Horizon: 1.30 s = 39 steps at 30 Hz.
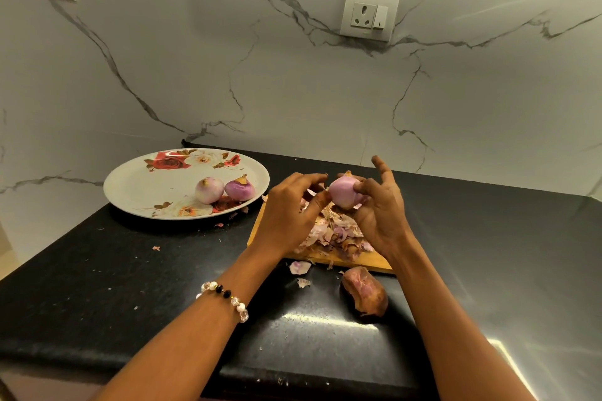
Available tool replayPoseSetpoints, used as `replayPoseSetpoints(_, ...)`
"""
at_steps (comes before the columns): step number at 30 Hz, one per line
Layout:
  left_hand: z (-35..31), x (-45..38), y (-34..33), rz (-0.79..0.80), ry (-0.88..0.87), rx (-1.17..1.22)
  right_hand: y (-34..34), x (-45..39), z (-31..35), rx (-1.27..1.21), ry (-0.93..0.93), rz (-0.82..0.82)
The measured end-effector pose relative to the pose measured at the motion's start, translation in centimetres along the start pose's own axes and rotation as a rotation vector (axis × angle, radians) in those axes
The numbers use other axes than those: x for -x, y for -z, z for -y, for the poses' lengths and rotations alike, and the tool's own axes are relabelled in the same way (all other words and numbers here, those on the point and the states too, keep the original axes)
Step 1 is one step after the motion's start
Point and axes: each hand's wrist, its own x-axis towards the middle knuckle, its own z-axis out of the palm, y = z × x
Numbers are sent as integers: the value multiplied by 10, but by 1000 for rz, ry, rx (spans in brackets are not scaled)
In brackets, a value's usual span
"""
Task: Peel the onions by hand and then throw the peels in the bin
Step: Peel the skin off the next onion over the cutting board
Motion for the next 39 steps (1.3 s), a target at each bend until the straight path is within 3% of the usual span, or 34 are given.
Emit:
replayPoseSetpoints(5,-3,-1,1,92,61,99,-4,3,-3,68,26,161)
replayPoseSetpoints(12,0,-3,5,127,236,256,-3,6,-4,180,56,190)
replayPoseSetpoints(22,7,0,0,15,190,29,5,2,-8,723,389,184)
replayPoseSetpoints(26,5,2,-2,25,137,-59,4,1,-11,871,435,173)
replayPoseSetpoints(39,-1,5,-2,86,83,-91,-2,5,-22,998,453,97)
